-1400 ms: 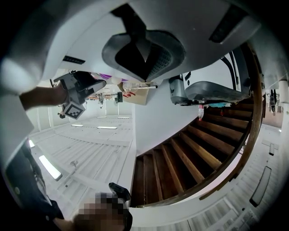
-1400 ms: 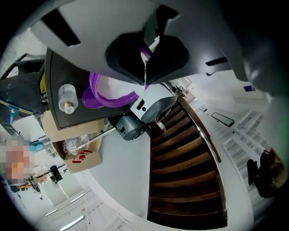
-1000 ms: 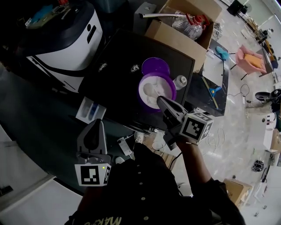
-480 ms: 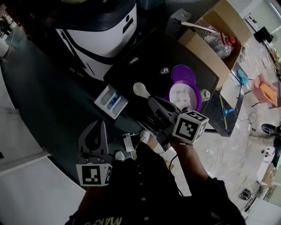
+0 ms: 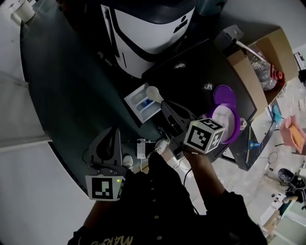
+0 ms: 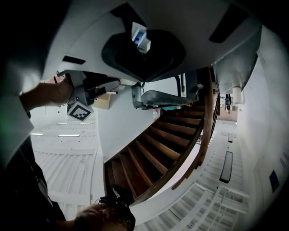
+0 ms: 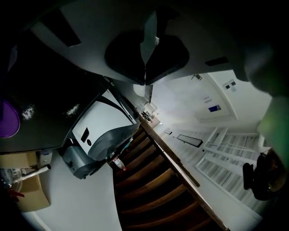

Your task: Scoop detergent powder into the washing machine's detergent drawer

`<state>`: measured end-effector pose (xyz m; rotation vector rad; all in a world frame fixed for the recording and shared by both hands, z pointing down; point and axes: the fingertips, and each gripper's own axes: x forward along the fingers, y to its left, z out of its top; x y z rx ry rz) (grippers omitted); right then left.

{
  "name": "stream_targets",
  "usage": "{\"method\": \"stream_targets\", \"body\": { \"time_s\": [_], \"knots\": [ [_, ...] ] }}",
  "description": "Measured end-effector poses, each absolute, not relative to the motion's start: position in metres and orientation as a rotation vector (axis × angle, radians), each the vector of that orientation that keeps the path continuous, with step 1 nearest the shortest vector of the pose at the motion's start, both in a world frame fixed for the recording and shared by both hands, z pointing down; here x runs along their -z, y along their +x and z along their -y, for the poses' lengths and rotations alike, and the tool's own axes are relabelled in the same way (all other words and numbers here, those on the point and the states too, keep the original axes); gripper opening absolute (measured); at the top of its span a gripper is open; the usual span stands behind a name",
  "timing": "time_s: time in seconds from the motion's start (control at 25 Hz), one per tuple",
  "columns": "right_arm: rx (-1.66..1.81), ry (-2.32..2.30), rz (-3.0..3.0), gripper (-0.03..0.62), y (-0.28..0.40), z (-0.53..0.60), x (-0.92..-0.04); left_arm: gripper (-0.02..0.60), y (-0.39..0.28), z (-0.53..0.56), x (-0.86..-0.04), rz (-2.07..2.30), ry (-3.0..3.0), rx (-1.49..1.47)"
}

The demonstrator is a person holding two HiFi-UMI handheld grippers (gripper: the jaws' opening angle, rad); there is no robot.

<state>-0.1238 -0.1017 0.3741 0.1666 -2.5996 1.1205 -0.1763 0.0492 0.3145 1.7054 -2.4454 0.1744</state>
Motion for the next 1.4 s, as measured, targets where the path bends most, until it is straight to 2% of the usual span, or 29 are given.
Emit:
{"method": "stream_targets", "body": {
  "time_s": [0.48, 0.76, 1.0, 1.24, 1.4],
  "knots": [
    [-0.644, 0.188, 2.528, 0.034, -0.178, 0.101, -0.489, 0.01, -0.186, -0.055, -0.371, 2.371, 1.526, -0.083],
    [-0.497, 0.169, 2.488, 0.034, -0.198, 0.091, -0.549, 0.01, -0.182, -0.062, -0.411, 2.315, 1.454, -0.075],
    [0.195, 0.076, 2.435, 0.034, -0.209, 0.07, -0.565, 0.009, -0.179, -0.071, -0.431, 2.296, 1.41, -0.084],
    [0.737, 0.012, 2.305, 0.032, -0.209, 0.059, -0.573, 0.009, -0.18, -0.075, -0.438, 2.295, 1.385, -0.083],
    [0.765, -0.013, 2.29, 0.034, -0.209, 0.054, -0.578, 0.009, -0.179, -0.075, -0.44, 2.294, 1.383, -0.08]
  ]
}}
